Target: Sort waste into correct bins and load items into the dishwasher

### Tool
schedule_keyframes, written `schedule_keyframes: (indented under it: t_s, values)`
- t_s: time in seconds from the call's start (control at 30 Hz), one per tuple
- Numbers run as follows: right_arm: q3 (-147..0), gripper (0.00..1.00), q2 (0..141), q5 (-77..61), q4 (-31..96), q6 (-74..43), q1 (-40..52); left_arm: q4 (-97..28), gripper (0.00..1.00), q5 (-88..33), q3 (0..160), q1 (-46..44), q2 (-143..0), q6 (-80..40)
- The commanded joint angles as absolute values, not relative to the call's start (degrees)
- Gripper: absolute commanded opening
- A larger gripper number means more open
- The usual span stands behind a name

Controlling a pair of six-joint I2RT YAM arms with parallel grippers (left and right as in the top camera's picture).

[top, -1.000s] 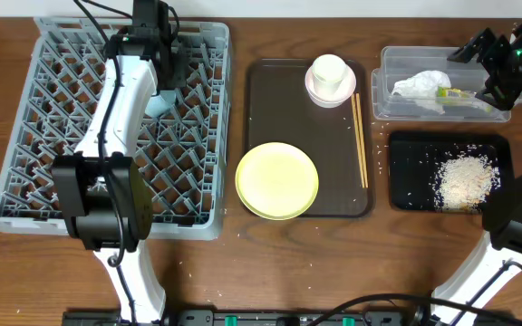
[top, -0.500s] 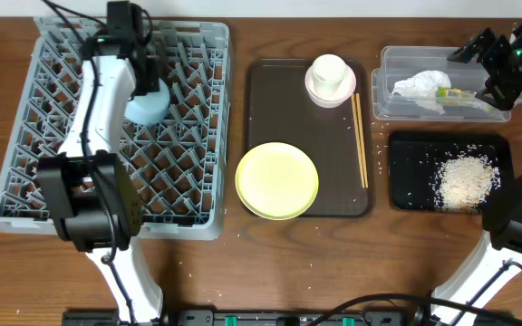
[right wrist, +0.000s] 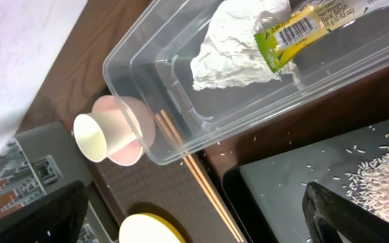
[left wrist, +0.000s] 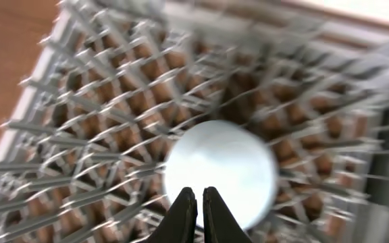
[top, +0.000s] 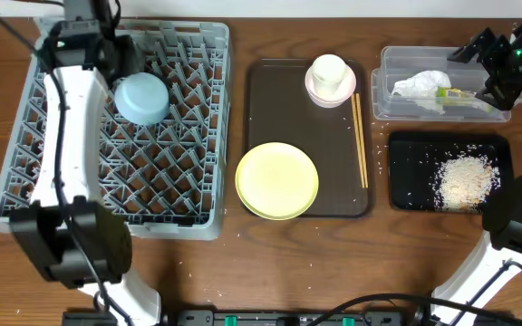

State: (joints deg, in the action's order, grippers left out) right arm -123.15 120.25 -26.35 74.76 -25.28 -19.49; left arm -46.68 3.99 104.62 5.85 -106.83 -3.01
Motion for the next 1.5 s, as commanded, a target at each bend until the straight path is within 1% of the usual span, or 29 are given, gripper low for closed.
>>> schedule_keyframes:
  t_s: [0.0, 0.4, 0.53, 0.9, 1.1, 1.23, 1.47]
  values:
    - [-123.37, 0.99, 118.58, -26.79, 74.76, -25.89, -19.86, -46.78, 0.08, -3.44, 104.36, 5.72, -108.99, -3.70]
    - [-123.37, 0.99, 118.58, -26.79, 74.74, -25.89, -19.86, -47.29, 0.08, -2.24, 104.29, 6.50, -117.27, -3.73]
    - [-123.37, 0.99, 118.58, -26.79, 74.76, -25.89, -19.86, -47.72, 0.08, 1.30, 104.22, 7.90, -117.69, -4.38]
    - [-123.37, 0.99, 118.58, -26.79, 74.76, -25.89, -19.86, -49.12, 0.08, -0.91, 102.61, 12.23, -118.72, -5.91]
    - [-123.37, 0.99, 118.58, -26.79, 74.76, -25.91, -19.86, -49.10, 0.08, -2.83, 104.47, 11.55, -114.04, -6.33]
    - [-123.37, 0.99, 118.58, -26.79, 74.76, -25.89, -19.86, -47.53, 0.08, -8.78, 104.60, 10.17, -110.19, -6.31]
    - [-123.37, 0.99, 118.58, -26.79, 74.74, -25.89, -19.86, -47.07, 0.08, -9.74, 102.89, 6.76, -113.34, -6.07]
